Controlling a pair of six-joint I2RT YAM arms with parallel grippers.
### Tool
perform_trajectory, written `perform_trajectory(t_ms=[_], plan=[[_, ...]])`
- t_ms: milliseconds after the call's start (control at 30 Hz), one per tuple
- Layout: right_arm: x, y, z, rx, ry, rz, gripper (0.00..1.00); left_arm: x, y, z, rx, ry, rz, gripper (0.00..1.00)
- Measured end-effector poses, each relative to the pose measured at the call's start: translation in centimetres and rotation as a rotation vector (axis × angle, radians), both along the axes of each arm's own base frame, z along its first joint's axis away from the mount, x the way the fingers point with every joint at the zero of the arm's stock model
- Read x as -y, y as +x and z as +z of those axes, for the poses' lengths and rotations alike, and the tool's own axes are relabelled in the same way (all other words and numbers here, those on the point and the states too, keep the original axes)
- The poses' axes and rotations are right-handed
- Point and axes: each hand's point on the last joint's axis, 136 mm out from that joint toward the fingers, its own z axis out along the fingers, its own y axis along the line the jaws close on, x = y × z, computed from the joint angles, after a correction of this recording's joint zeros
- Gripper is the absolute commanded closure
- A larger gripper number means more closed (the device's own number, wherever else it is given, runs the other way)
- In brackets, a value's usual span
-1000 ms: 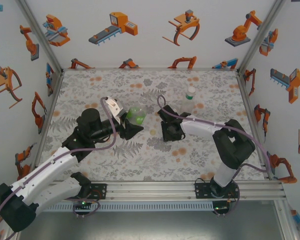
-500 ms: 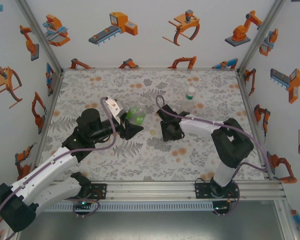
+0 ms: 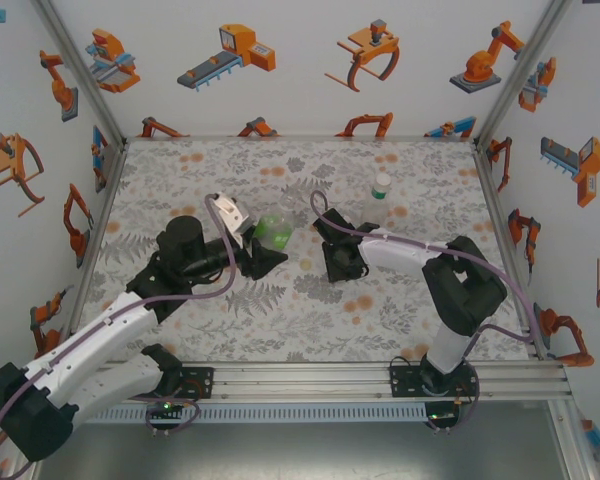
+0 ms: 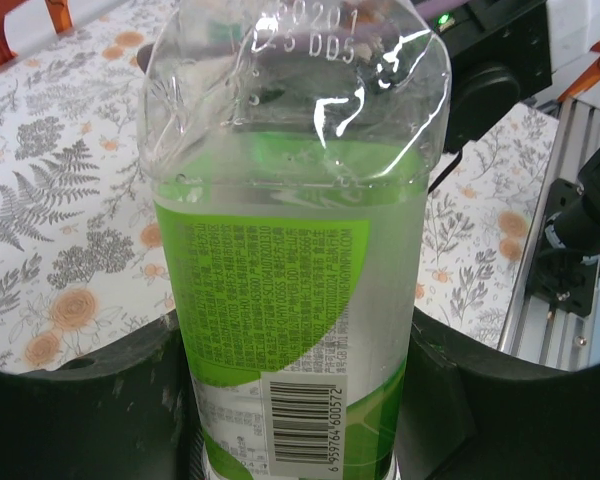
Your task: Screw on the bottle caps
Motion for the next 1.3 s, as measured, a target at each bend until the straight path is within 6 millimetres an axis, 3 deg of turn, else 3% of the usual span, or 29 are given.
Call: perform_trajectory(t_ms=[100,200,367,567,733,900,1100,1300], plan=[[0.1,-0.1,0.5,0.006,-0.003,0.014,0.73,0.1,0.1,-1.0,-0.008,0.033,-0.004,1.00],[0.0,-0.1,2.7,0.044,0.025,0.037,0.77,0.2,0.0,-2.3,-0.014,0.088,-0.021,1.00],[-1.0,-0.5,9.1,0.165,0.159,0.120,0.81,0.5,-0.3,-3.7,-0.018,0.205,-0.082,1.00],[-2.2,-2.4,16.2,0.296,0.323,0.279,0.87,1.0,-1.4,-2.6,0.025,0.284,-0.190,1.00],[-2.6,-4.6,22.5,0.454,0.452,0.428,0.89,0.7,-2.8,-2.4,0.065,0.322,-0.261,1.00],[-3.0,-7.8,27.2,0.569,0.578,0.595,0.87,0.7,-4.9,-2.0,0.128,0.332,-0.336,1.00],[-3.5,-12.0,30.8,0.653,0.696,0.825,0.91,0.5,-7.1,-2.4,0.212,0.382,-0.420,1.00],[-3.3,-15.6,34.0,0.763,0.789,1.012,0.94,0.1,-7.8,-3.8,0.225,0.448,-0.449,1.00]])
